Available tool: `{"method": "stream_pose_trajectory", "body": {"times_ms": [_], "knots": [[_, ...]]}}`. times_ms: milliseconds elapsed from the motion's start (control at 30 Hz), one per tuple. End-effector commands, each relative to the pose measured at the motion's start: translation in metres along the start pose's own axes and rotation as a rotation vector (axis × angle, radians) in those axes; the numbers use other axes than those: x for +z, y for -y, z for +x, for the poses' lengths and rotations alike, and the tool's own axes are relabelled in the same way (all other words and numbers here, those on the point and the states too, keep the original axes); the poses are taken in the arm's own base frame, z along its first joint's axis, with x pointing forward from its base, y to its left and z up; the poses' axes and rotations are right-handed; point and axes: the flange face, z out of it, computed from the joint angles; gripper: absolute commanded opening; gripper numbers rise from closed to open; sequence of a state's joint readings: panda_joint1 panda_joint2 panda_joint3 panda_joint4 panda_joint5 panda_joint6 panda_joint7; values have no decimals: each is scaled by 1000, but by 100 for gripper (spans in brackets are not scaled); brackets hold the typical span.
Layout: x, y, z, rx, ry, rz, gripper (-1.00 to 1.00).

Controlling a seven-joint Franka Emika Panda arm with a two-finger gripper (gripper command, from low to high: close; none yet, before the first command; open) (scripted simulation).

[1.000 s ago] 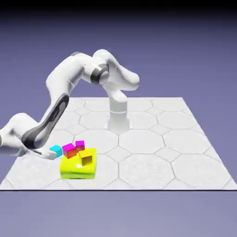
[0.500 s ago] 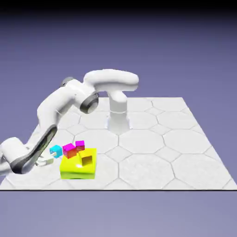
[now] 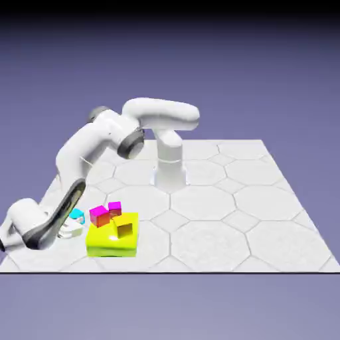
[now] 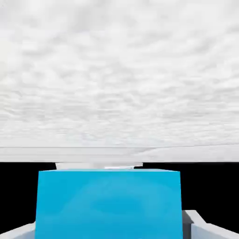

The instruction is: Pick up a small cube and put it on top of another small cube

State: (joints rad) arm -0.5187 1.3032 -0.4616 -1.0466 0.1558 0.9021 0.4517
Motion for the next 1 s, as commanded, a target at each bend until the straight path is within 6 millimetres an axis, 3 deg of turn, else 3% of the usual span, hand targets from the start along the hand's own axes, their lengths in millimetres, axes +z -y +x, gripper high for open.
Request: {"method": "stream_pose_trajectory", "body": {"times_ms": [0,67,167,200,533,567,700,967], "knots": [[-5,-2,-2,0,-1,-1,-100],[-22,-10,-16,-9,-24,14,-100],[-61,-28,-86,-58,-131,50,-100],[-65,-26,-101,-64,-143,38,-100],[-58,24,-244,-80,-202,-129,-100],[-49,32,-222,-45,-161,-154,-100],[-41,35,-215,-41,-156,-155,-100],[-2,39,-199,-41,-156,-156,-100]]}}
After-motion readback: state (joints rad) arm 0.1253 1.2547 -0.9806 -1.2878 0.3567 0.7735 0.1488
